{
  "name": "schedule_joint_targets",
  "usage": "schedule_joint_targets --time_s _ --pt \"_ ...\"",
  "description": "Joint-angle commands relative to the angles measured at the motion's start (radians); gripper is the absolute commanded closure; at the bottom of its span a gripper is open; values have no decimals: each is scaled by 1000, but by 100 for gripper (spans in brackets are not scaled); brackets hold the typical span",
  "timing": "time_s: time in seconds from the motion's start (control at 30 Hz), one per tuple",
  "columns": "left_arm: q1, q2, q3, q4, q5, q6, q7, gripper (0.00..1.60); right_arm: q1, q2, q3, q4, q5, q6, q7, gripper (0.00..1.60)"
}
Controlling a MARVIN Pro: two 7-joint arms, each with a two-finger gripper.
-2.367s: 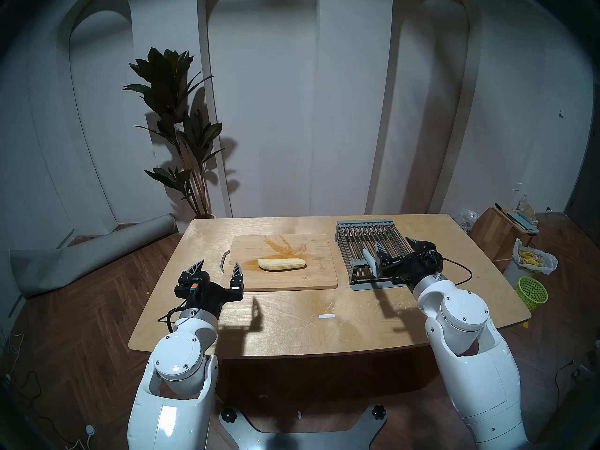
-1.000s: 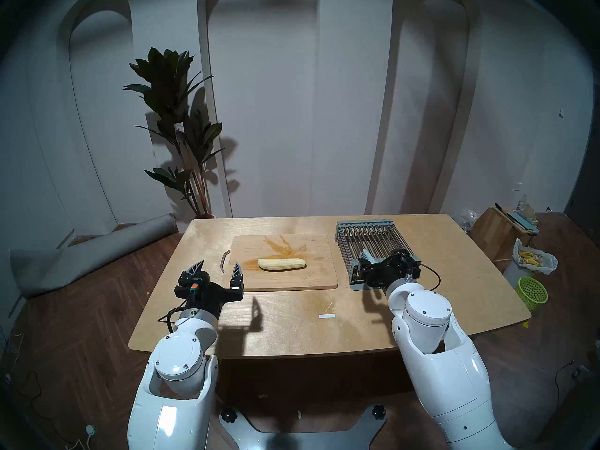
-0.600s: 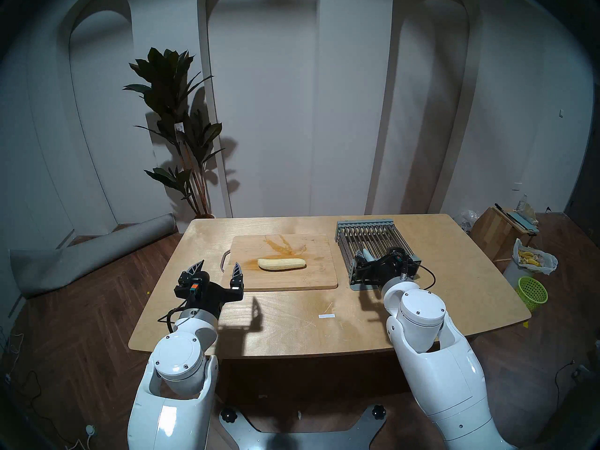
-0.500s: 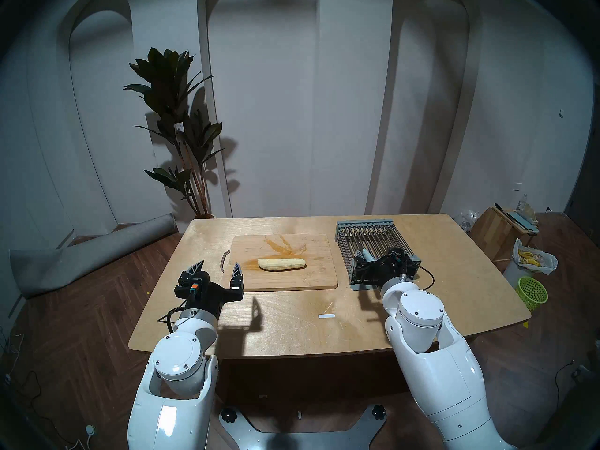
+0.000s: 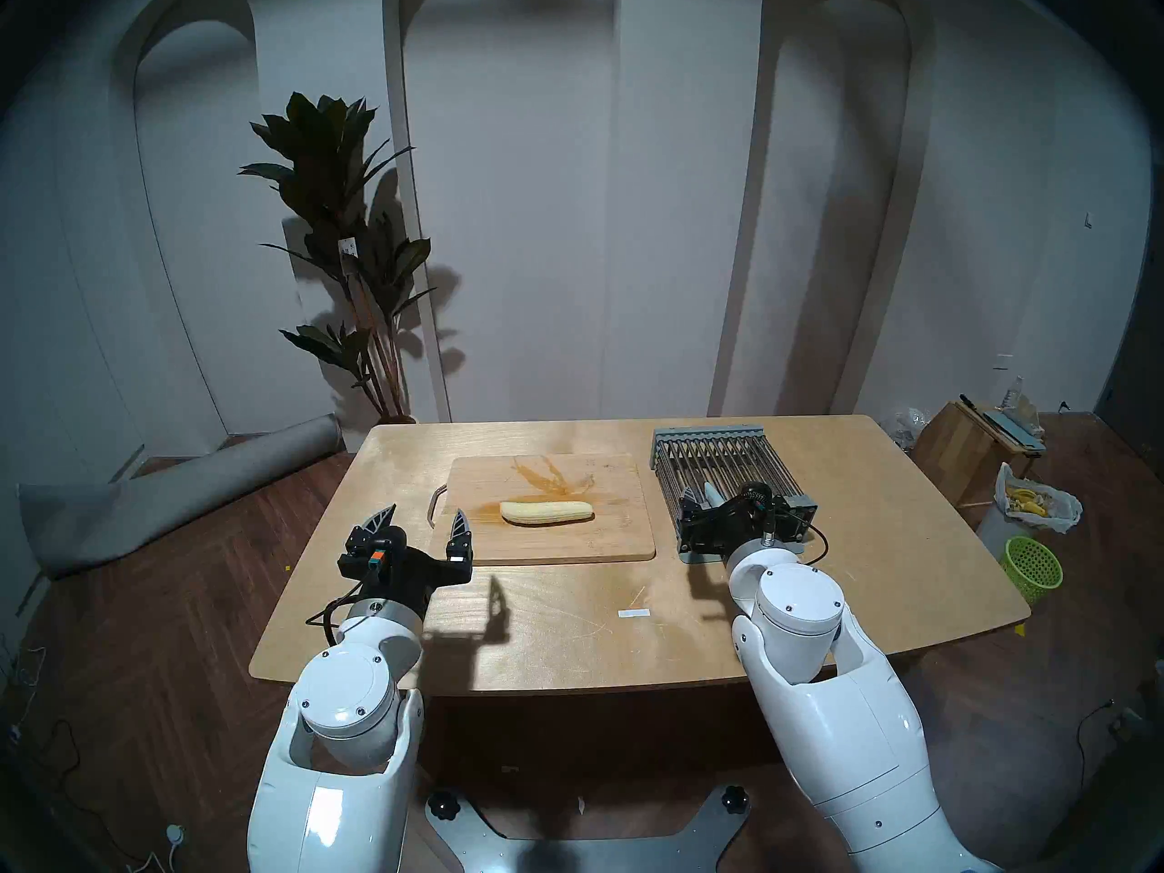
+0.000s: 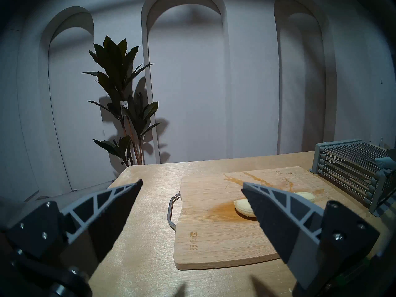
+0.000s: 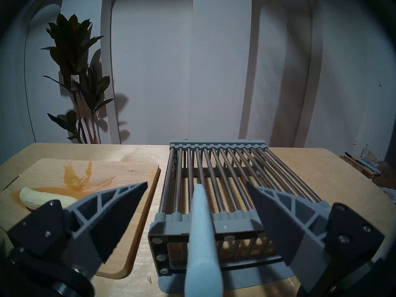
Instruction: Cut the banana into four pieces on the cutting board
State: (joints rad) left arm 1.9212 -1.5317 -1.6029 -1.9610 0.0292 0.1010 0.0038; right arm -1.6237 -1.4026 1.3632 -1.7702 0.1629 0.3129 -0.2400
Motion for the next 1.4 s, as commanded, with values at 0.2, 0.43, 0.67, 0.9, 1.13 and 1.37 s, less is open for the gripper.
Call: schedule_joint_targets --time_s 0.2,0.43,0.67,0.9,1.13,1.37 --pt "-6 0 1 -20 1 -4 0 0 48 -24 -11 27 -6 -17 -22 0" --pt "-5 0 1 -20 1 -4 0 0 34 -15 -3 26 1 -22 -23 0" --pt "-5 0 1 -20 1 -4 0 0 13 -5 12 11 9 -21 -17 0" --pt "-5 0 1 -20 1 -4 0 0 -2 7 21 2 23 -20 -3 0" --pt "-6 0 1 -20 1 -4 0 0 -4 14 18 4 28 -21 8 0" --pt "-6 0 1 -20 1 -4 0 0 8 15 15 12 28 -27 12 0"
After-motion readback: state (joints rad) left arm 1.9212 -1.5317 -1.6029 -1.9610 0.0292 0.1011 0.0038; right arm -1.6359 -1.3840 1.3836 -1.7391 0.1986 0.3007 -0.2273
